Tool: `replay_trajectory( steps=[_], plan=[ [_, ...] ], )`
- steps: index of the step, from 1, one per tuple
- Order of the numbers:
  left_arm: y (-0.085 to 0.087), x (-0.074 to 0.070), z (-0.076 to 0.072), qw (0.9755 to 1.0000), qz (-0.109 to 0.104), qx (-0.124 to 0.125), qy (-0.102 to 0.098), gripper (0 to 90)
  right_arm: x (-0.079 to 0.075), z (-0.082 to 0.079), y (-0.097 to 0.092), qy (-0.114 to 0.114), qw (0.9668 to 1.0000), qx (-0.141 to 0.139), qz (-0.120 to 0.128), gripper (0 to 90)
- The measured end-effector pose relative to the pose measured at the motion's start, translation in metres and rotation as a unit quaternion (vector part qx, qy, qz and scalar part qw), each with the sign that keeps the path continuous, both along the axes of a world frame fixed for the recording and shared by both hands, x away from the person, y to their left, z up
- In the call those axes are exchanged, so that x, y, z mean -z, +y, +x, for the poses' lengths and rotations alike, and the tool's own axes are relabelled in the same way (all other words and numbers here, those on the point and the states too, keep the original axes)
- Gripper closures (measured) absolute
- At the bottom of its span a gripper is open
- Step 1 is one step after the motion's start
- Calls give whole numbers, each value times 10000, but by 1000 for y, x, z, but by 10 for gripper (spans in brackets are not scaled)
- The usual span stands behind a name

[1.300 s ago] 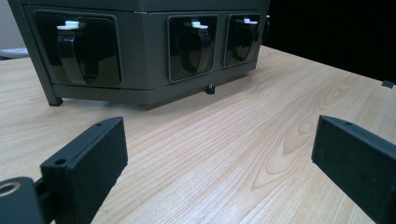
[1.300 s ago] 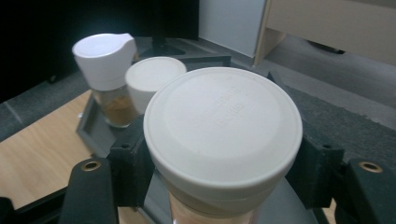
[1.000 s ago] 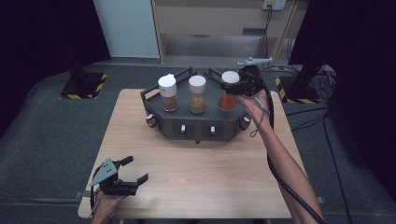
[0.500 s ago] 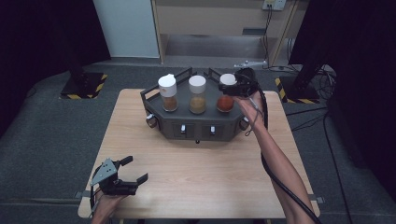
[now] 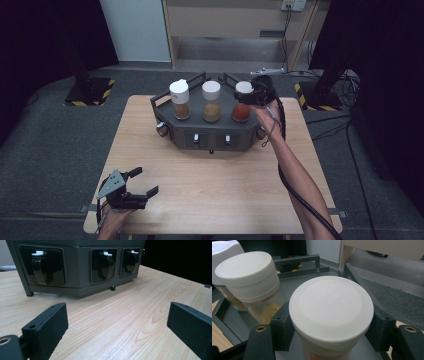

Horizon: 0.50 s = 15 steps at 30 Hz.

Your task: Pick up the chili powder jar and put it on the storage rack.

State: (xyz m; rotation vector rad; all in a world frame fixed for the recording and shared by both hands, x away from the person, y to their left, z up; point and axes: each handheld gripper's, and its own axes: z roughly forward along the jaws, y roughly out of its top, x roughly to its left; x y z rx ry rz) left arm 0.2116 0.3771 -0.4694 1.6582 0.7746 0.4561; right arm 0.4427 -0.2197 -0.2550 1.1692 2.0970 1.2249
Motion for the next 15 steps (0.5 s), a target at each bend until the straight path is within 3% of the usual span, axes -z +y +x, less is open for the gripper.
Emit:
replay_trajectory(
  steps=[15],
  plan=[
    [0, 0, 0, 10000, 20, 11, -7, 24, 3, 3, -6, 37, 9999, 5, 136, 328]
  ],
)
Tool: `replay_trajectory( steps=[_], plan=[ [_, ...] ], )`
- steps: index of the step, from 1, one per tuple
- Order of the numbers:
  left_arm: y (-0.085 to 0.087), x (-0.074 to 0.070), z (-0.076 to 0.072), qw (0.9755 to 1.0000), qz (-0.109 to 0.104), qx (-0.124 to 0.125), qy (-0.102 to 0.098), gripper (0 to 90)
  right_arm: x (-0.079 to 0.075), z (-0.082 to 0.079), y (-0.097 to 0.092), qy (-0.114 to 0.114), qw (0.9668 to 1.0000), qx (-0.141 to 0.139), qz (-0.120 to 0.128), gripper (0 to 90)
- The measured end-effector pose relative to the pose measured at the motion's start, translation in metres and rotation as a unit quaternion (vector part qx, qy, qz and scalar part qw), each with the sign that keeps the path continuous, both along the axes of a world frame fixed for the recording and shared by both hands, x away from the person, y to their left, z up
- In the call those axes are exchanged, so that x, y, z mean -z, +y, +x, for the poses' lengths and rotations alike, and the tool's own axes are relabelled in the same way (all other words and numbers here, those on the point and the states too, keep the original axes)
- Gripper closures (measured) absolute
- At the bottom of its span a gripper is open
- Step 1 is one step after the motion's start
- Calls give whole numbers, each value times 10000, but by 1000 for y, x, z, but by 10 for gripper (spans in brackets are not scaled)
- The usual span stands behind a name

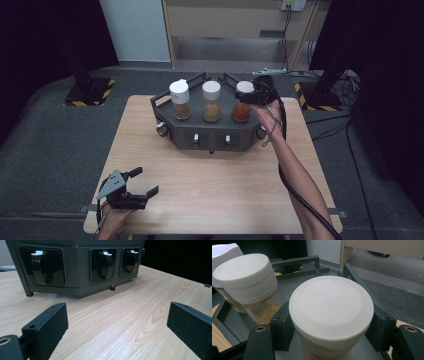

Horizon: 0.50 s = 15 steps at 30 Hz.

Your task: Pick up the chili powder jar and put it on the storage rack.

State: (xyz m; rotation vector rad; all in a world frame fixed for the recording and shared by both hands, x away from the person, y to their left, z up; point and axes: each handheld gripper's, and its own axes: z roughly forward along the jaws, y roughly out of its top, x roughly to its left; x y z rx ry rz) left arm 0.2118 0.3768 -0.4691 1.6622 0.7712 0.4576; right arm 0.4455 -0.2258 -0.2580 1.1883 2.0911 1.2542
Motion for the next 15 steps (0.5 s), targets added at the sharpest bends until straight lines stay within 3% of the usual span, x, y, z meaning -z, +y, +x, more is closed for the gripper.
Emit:
replay_trajectory(
  steps=[5, 11, 15],
  plan=[
    [0, 0, 0, 10000, -6, -1, -1, 24, -2, -4, 0, -114, 9999, 12, -11, 282],
    [0, 0, 0, 10000, 7, 6, -4, 24, -12, -15, -4, -262, 9996, 91, 61, 144],
    [-1, 0, 0, 10000, 13, 6, -1, 24, -20, -26, -10, -420, 9991, 79, 77, 126]
  ],
)
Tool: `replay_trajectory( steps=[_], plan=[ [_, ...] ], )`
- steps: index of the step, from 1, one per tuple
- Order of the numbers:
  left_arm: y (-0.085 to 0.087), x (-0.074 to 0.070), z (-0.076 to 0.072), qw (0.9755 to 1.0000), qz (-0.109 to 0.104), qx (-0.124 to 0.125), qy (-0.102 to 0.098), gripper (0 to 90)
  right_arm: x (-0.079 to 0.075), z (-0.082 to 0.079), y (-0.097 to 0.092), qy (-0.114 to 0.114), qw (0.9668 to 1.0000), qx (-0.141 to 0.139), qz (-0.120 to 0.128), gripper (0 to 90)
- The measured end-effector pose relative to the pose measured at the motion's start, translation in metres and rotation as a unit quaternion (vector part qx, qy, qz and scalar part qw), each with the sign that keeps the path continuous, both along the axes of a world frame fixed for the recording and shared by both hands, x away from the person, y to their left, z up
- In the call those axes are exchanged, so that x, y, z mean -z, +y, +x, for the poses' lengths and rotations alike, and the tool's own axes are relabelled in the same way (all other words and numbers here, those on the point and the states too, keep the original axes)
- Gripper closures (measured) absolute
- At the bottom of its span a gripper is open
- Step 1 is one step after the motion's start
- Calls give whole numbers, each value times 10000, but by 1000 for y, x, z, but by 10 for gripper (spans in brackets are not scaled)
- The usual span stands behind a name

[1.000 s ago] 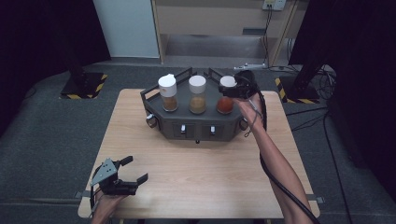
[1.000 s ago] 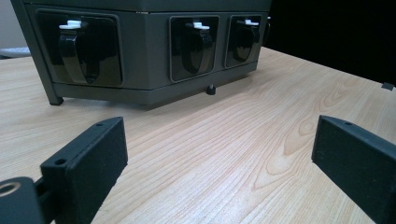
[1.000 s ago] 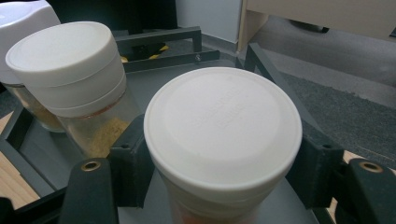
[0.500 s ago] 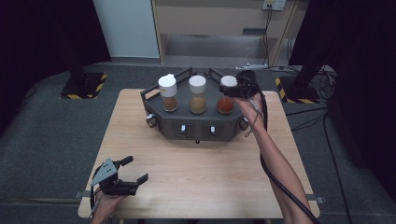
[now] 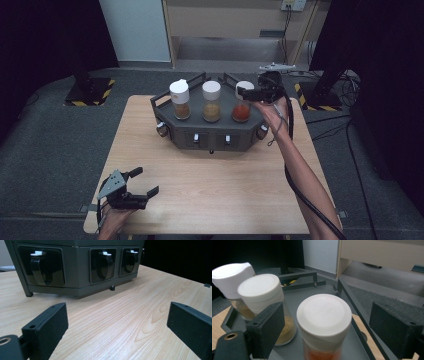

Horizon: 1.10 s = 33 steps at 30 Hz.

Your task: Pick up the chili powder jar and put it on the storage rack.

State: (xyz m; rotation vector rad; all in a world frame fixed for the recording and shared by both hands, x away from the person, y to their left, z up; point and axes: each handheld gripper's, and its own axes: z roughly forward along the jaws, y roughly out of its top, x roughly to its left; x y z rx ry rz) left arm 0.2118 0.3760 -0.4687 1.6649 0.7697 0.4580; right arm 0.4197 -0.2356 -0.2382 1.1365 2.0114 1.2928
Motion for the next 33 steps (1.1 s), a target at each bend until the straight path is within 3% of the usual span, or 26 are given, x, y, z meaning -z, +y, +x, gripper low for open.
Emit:
replay_trajectory(
  steps=[10, 18, 33],
  plan=[
    [0, 0, 0, 10000, 2, 7, -6, 24, -16, -29, -6, -187, 9991, -376, -53, 122],
    [0, -1, -1, 10000, -19, -28, 27, 24, -15, -56, -12, -305, 9965, -762, -130, 116],
    [0, 0, 0, 9999, -37, -80, 76, 23, 11, -102, -44, -438, 9923, -1141, 185, 115]
  ],
)
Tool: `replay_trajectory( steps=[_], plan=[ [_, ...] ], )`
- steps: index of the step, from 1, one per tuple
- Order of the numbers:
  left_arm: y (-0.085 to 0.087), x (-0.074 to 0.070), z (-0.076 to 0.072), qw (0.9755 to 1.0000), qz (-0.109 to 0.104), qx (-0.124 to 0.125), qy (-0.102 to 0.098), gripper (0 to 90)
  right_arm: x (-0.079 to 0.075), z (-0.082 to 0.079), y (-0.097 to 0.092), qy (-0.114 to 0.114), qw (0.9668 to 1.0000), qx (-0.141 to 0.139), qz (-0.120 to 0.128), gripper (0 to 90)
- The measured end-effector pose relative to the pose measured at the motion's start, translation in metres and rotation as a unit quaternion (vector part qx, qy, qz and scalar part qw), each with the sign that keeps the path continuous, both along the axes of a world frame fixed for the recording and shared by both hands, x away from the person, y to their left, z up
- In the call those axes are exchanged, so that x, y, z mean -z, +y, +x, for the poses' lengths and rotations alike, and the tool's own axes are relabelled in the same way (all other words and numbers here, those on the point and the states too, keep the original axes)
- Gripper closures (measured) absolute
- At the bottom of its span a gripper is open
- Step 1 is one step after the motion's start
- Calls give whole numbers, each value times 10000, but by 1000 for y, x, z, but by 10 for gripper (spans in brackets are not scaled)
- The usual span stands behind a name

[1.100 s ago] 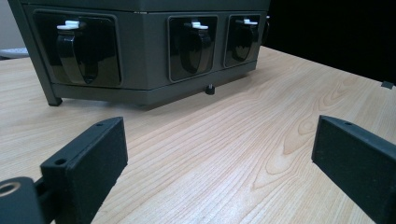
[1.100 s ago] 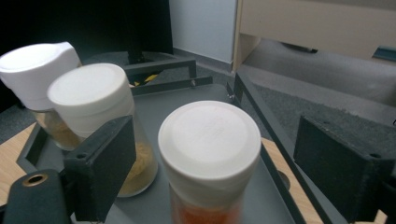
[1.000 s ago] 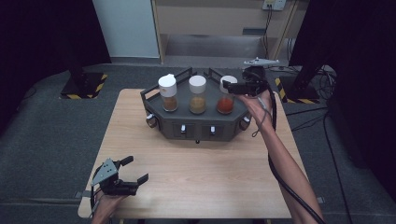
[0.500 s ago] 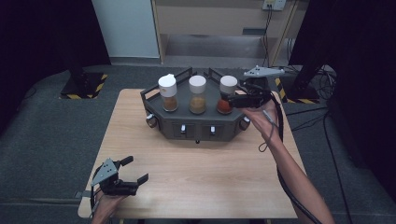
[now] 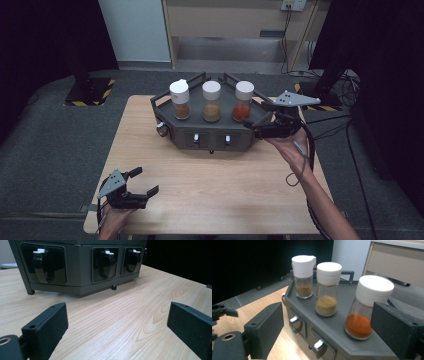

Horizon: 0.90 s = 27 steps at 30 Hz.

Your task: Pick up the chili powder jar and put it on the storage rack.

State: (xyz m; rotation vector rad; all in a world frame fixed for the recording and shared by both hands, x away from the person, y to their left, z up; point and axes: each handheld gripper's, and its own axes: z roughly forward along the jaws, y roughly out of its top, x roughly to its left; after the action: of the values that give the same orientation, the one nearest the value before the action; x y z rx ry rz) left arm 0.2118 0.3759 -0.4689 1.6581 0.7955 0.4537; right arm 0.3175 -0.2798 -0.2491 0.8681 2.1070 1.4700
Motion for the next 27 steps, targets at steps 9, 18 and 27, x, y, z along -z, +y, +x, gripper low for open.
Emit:
replay_trajectory(
  steps=[9, 18, 27],
  plan=[
    [1, 1, -1, 10000, 7, 1, -17, 24, 24, -28, -14, -44, 9999, -92, 95, 111],
    [1, 0, -1, 10000, 11, 21, -19, 24, 48, -61, -36, -96, 9998, -40, 189, 106],
    [2, 1, -1, 10000, -24, -6, 2, 23, 74, -92, -53, -207, 9996, 102, 150, 103]
  ],
)
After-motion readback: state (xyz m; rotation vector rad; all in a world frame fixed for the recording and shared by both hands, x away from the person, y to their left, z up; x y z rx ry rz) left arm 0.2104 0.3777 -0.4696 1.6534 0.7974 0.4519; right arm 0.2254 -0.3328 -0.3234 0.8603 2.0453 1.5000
